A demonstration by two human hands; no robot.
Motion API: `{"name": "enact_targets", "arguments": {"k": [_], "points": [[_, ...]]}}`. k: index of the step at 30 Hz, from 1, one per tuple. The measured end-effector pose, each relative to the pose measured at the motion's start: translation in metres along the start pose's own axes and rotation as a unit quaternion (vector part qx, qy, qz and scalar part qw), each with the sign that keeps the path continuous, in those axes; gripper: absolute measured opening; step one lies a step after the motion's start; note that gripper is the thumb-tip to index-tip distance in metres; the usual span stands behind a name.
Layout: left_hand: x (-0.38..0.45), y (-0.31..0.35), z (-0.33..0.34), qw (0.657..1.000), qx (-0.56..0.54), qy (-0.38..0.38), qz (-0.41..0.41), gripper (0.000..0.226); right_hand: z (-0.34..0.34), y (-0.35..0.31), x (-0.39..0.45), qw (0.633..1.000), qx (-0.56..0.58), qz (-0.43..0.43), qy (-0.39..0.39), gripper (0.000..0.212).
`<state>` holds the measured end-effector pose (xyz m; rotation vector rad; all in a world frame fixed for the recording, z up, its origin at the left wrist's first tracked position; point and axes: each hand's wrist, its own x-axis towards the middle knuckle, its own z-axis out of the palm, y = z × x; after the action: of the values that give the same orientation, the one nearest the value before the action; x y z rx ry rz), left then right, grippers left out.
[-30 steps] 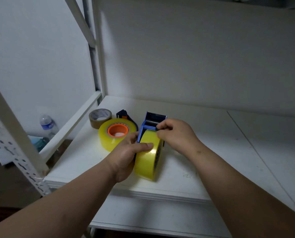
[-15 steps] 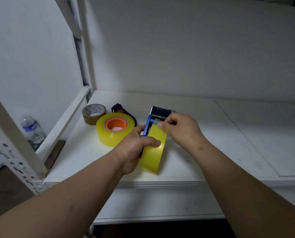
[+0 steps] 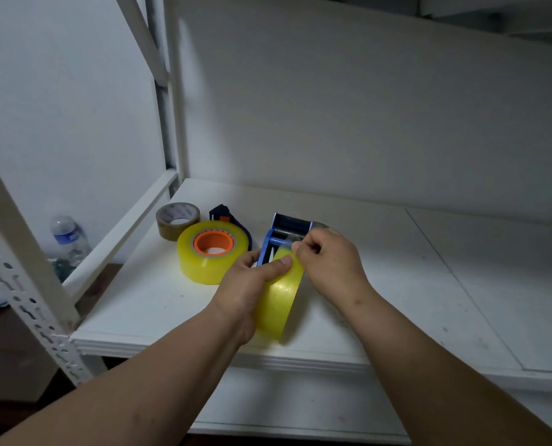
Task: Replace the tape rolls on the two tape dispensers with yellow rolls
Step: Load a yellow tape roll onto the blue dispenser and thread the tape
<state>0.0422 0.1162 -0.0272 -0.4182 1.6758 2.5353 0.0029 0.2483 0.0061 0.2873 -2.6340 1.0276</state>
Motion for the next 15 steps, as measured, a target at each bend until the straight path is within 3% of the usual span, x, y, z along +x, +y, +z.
{"name": "enact_targets", "arguments": {"k": [6, 15], "points": [[-0.0035, 0.0013, -0.0008, 1.000, 0.014, 0.007, 0.018, 0.028, 0.0064, 0.0013, 0.0001, 1.000, 0.010, -0.004, 0.020, 0.026], [-0.0002, 0.0032, 0.0022, 0.996, 0.048, 0.053, 0.062, 0.038, 0.0048, 0.0008, 0.0047, 0.998, 0.021, 0.056, 0.005, 0.020]]}}
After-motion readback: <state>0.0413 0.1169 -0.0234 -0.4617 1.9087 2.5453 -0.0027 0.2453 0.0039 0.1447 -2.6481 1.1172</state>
